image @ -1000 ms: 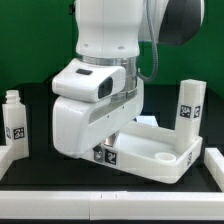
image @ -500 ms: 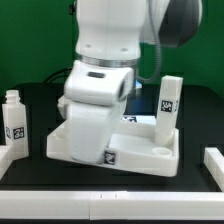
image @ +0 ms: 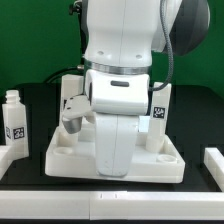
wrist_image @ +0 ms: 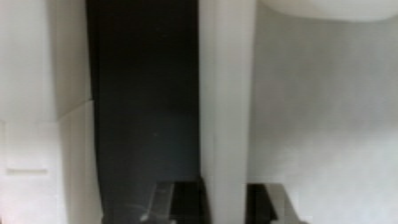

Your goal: Assemble desk

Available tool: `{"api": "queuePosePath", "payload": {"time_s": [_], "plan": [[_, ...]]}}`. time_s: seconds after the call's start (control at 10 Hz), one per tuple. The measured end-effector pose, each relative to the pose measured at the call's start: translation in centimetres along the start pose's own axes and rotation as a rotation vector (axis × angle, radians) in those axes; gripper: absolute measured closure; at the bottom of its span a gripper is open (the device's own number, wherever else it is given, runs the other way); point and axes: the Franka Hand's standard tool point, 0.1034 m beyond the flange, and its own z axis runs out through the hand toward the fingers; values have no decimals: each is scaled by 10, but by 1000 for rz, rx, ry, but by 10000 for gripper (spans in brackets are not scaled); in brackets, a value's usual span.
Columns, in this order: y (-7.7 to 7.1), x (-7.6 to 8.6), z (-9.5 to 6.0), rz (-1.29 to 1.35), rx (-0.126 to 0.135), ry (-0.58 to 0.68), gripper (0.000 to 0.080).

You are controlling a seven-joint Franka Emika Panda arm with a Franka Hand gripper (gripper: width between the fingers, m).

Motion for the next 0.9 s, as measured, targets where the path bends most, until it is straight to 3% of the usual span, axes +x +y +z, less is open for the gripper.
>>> {"api": "queuePosePath", "payload": {"time_s": [0.1,0.2,0.4,0.5,0.6,0.9], "plan": [[2,-3,-2,4,-4,3,739],[11,4,-6,56,-6,7,739],[44,22,-16,98,-54,22,739],[50,29,-15,125,-69,29,739],[51,36,-14,134,-78,36,739],[50,30,-12,146,-74,34,739]]}}
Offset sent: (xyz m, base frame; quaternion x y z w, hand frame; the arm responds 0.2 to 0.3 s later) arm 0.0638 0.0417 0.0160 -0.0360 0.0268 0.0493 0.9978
